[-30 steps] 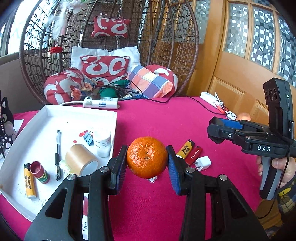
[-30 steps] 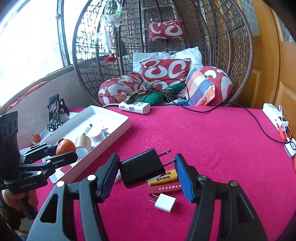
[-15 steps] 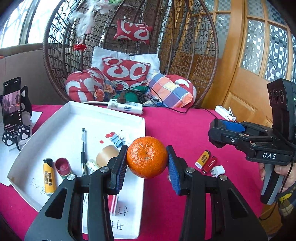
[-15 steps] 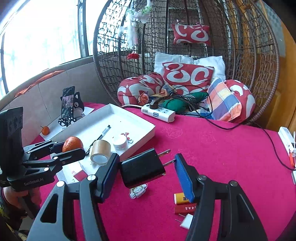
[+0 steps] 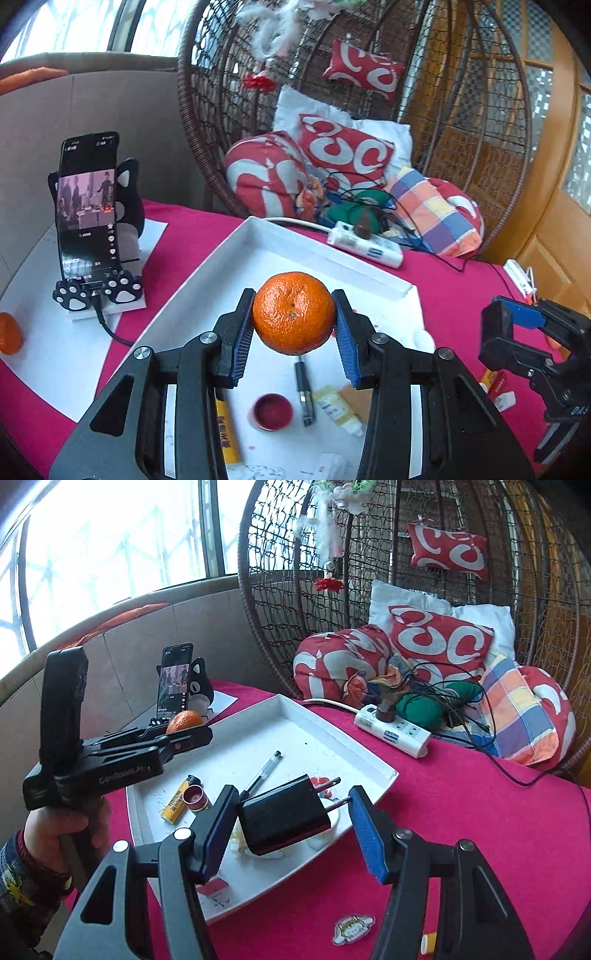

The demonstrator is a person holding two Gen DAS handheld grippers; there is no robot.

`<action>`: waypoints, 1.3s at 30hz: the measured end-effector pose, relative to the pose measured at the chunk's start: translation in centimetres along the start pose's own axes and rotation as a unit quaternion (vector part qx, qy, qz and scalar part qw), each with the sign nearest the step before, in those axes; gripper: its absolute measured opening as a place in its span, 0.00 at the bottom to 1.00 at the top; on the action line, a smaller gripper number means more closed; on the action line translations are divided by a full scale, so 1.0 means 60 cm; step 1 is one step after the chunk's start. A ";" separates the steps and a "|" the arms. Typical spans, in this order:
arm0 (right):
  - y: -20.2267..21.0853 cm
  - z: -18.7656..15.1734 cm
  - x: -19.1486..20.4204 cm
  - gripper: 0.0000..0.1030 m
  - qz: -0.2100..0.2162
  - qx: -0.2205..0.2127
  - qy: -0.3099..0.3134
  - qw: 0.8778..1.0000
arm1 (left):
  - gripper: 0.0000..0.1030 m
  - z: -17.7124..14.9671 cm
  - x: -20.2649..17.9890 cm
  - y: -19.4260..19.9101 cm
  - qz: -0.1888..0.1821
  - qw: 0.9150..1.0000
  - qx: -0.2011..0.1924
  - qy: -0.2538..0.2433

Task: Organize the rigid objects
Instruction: 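Carry the tangerine and black charger plug into the white tray and open both grippers, then move the left gripper to the cartoon acrylic badge while the right approaches the white charger plug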

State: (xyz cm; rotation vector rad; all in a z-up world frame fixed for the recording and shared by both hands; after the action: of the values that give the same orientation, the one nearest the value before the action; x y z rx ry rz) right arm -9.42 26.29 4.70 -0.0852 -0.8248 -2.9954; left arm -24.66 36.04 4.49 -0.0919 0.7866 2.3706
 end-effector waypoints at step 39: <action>0.238 0.040 -0.058 1.00 -0.085 -0.219 -0.052 0.971 | 1.00 0.002 -0.095 0.134 0.017 0.994 -0.110 -0.015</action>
State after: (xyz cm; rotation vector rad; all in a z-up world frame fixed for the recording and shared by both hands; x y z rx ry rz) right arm -5.15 15.33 13.82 -0.1940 -0.1643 -3.3026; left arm -24.83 28.00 10.19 -0.1347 0.5146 2.4781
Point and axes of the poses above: each gripper's, at about its wrist camera, not at the fingertips, and y roughly against the way its jaws point, x to its left, z to its top, the point moved 6 cm from there along -y, roughly the way its jaws point, and after that the axes turned 4 degrees about -x, right-handed, at the moved point
